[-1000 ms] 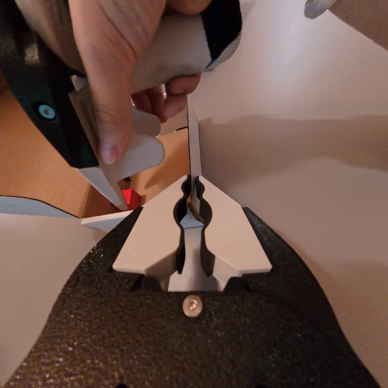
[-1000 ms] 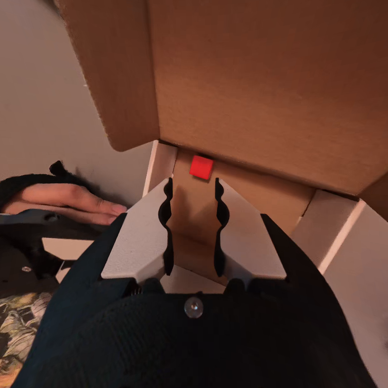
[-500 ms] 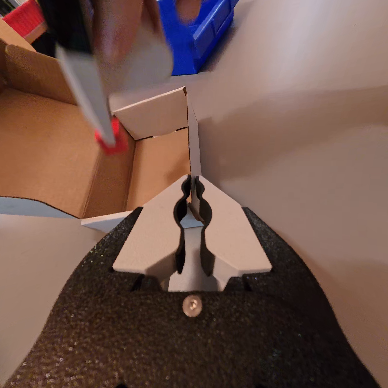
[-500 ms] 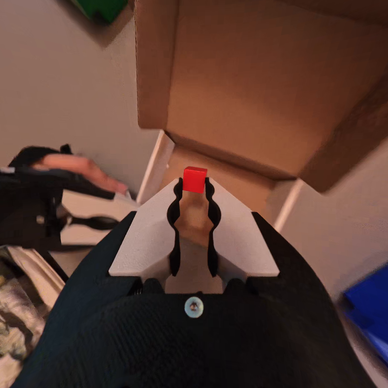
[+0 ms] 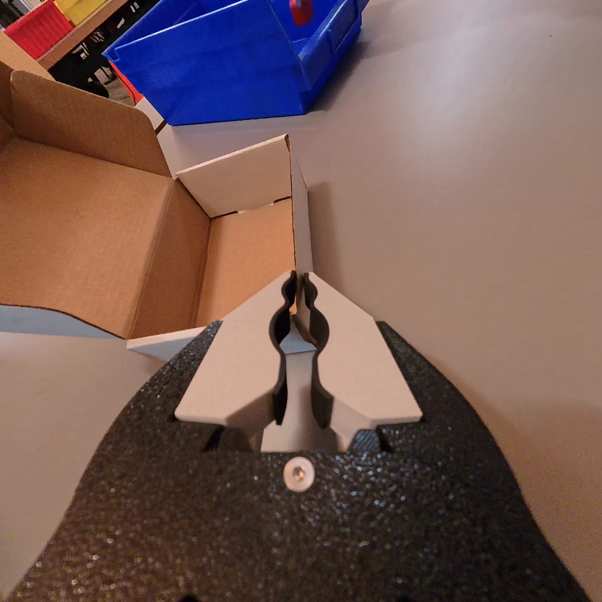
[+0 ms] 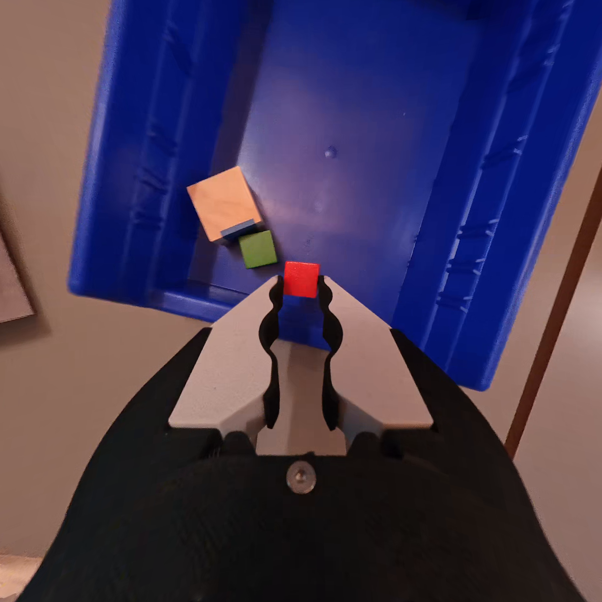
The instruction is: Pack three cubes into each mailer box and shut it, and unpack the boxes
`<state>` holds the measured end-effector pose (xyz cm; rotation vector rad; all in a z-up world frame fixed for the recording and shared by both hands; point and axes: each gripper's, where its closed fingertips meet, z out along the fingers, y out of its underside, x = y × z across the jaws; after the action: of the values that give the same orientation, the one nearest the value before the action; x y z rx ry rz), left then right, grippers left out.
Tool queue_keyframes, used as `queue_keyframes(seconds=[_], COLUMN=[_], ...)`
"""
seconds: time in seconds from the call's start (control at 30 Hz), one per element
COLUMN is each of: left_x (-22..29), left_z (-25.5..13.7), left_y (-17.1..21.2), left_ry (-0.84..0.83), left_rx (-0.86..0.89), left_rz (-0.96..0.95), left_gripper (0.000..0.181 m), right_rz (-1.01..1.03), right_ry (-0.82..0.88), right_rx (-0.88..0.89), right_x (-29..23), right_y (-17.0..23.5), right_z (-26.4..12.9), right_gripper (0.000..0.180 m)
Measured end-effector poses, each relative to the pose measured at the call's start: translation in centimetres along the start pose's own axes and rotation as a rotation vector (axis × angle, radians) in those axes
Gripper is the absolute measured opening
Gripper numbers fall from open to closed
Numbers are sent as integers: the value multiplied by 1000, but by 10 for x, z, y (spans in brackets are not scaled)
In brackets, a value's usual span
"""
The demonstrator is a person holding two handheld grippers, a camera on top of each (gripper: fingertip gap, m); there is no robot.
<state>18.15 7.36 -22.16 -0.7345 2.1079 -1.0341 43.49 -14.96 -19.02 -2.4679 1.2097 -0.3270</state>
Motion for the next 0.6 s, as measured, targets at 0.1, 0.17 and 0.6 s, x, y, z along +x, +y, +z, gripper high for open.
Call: queue_keyframes(seconds=[0.1, 0.17, 0.6], left_x=[0, 0, -90], left_z=[0, -1, -64], left_y=[0, 1, -38], left_ry=[-1, 0, -312], left_rx=[0, 0, 198], left_rz=[4, 6, -312], left_gripper=[1, 2, 14], right_rz=[-13, -15, -323], right_ry=[55, 75, -287], right_rx=[-41, 39, 653], right_x=[8, 3, -229], right_y=[9, 1, -92], right_z=[8, -4, -61], right_gripper=[69, 71, 45])
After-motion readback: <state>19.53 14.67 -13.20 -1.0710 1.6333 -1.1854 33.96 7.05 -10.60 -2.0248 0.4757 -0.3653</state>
